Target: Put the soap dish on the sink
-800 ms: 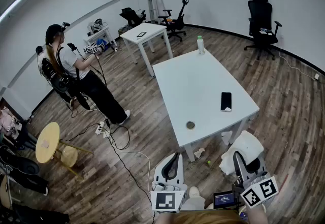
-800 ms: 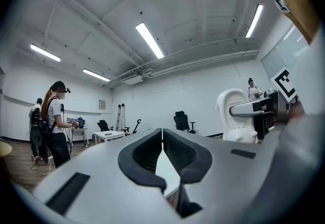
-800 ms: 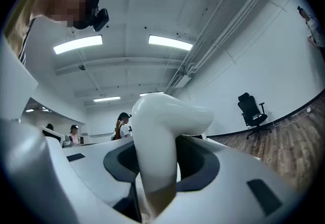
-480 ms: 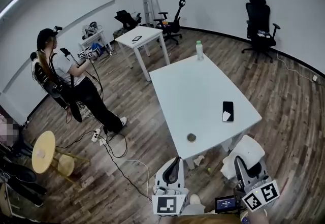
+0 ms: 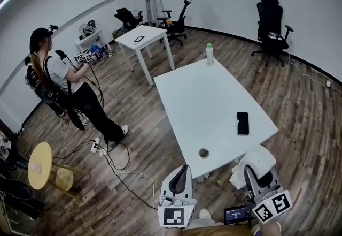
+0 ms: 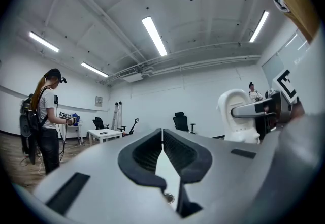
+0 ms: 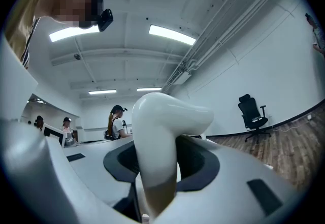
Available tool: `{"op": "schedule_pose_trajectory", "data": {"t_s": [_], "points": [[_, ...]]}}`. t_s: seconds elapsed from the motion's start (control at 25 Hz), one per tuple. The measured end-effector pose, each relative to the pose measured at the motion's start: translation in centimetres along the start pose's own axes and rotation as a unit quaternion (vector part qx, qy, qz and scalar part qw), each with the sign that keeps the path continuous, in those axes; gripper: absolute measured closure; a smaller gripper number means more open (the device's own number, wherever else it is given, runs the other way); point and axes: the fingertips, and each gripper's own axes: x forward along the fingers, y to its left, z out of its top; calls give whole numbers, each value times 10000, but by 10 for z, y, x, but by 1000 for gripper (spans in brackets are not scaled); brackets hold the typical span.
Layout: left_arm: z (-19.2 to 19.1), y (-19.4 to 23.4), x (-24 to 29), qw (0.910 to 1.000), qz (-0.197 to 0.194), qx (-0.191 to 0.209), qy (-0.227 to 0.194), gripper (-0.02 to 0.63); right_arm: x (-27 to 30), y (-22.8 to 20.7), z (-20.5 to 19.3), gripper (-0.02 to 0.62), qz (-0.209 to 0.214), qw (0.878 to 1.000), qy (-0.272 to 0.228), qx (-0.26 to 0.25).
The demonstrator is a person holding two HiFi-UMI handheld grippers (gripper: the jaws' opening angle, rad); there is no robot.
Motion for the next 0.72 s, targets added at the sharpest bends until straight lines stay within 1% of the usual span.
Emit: {"op": "schedule_pose_trajectory", "data": {"t_s": [0.12,0.2,0.52,0.64,0.72], "points": [[-6,12,4,10000,-1,-42,40,589,11,5,-4,426,-30,10000,-4,-25],[-6,18,11,10000,14,-14,-10,589,19,5,-6,426,-22,10000,5,-31],[-16,27,36,10000,-17,21,60,589,43,-6,-14,426,-23,9999,98,48],[-26,32,52,9999,32,14,162,589,60,-16,-20,426,31,9998,132,132],[-27,35,69,9998,71,33,156,589,75,-25,-23,426,86,9997,178,173]]}}
